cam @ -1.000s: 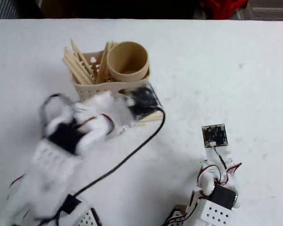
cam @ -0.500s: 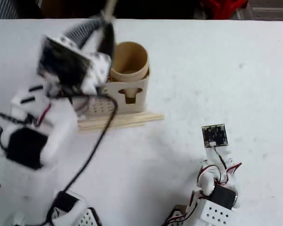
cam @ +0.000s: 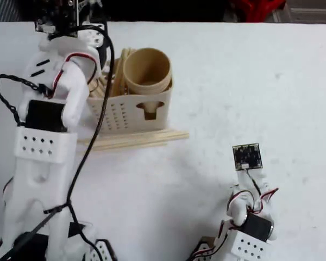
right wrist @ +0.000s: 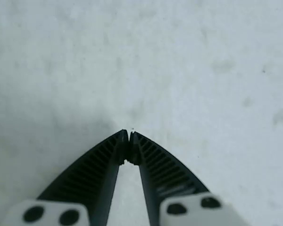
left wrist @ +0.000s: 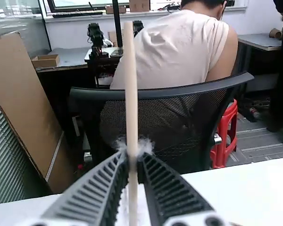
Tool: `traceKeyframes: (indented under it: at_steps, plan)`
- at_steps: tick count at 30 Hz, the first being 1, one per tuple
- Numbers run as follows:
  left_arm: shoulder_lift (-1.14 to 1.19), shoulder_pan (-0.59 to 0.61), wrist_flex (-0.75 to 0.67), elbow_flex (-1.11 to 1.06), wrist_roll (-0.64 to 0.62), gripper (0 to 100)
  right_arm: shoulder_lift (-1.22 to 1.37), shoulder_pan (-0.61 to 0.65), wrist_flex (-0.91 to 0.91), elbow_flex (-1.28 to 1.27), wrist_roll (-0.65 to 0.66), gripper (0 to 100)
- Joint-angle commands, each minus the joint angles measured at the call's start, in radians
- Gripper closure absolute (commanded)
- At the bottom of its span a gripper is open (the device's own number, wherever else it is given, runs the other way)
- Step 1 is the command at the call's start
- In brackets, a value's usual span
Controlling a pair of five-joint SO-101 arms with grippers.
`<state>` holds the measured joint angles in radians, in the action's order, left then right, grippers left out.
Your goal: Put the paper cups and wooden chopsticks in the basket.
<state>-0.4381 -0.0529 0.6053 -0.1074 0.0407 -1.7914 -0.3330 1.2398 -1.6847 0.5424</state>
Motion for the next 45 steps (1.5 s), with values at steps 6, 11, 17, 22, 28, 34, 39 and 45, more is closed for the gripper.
traceKeyframes:
  at_steps: [6,11,17,22,28,34,39,45]
  plan:
    - [-0.002,0.012,0.029,-0.021,-0.061,95,-0.008,0.007,-0.015,-0.006,-0.011,98.1]
    - [-0.007,0.012,0.083,-0.014,-0.138,87,-0.008,0.007,-0.015,-0.006,-0.011,98.1]
    - [-0.008,0.016,0.084,-0.014,-0.133,88,-0.008,0.007,-0.015,-0.006,-0.011,98.1]
    - [-0.018,-0.025,0.219,0.018,-0.11,88,-0.008,0.007,-0.015,-0.006,-0.011,98.1]
    - [-0.154,-0.185,0.592,0.092,0.138,88,-0.008,0.007,-0.015,-0.006,-0.011,98.1]
    - [-0.344,-0.277,0.852,0.055,0.175,88,-0.008,0.007,-0.015,-0.006,-0.011,98.1]
    - [-0.418,-0.344,0.898,-0.187,0.497,88,-0.008,0.007,-0.015,-0.006,-0.011,98.1]
    - [-0.354,-0.302,0.741,-0.571,0.635,88,-0.008,0.007,-0.015,-0.006,-0.011,98.1]
